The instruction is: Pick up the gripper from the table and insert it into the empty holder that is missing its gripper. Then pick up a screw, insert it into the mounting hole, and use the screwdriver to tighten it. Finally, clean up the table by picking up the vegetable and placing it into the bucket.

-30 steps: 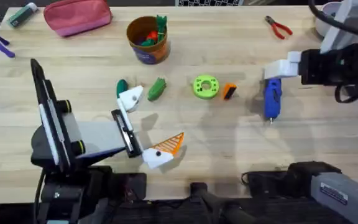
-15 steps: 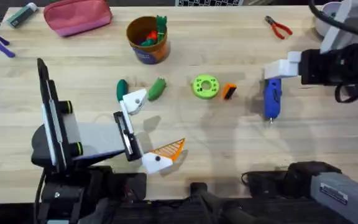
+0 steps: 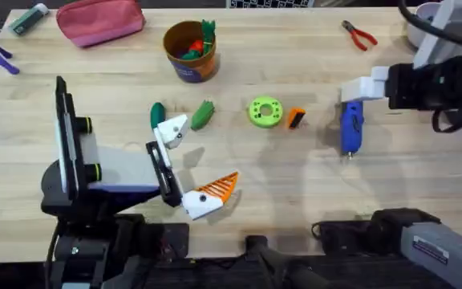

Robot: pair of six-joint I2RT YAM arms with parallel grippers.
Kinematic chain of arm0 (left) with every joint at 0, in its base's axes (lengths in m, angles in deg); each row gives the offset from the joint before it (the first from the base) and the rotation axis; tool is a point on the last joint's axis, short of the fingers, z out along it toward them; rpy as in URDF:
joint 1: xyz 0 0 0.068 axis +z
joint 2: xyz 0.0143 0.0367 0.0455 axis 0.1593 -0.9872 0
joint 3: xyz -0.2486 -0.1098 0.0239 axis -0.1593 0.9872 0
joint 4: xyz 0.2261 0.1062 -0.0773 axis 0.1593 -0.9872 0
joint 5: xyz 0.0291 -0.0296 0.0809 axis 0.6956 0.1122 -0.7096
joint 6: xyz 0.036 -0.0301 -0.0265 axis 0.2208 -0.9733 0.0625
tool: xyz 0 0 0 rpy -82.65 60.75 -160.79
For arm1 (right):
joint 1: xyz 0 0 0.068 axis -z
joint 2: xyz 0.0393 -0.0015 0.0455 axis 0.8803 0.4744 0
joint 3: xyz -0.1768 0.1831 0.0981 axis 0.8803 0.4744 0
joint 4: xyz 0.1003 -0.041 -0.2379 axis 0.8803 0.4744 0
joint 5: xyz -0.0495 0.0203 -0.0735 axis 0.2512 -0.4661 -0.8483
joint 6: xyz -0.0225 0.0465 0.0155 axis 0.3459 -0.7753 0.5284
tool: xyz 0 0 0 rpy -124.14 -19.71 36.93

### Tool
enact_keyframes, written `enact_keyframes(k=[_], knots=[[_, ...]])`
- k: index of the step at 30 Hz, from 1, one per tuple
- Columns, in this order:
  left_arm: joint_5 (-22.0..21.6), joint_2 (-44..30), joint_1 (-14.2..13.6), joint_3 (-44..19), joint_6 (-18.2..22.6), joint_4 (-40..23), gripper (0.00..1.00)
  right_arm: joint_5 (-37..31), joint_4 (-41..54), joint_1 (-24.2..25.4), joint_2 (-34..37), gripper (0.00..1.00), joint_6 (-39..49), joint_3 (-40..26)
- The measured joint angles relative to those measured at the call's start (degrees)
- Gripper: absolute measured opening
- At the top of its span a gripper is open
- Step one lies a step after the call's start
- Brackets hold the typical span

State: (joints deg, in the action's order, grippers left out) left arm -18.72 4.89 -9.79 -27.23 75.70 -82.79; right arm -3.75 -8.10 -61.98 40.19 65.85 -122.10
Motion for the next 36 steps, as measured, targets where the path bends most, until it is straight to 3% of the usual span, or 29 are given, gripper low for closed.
enact_keyframes(k=[36], knots=[[0.0,0.0,0.0,0.0,0.9,-0.9,0.985,0.0,0.0,0.0,0.0,0.990,0.0,0.0]])
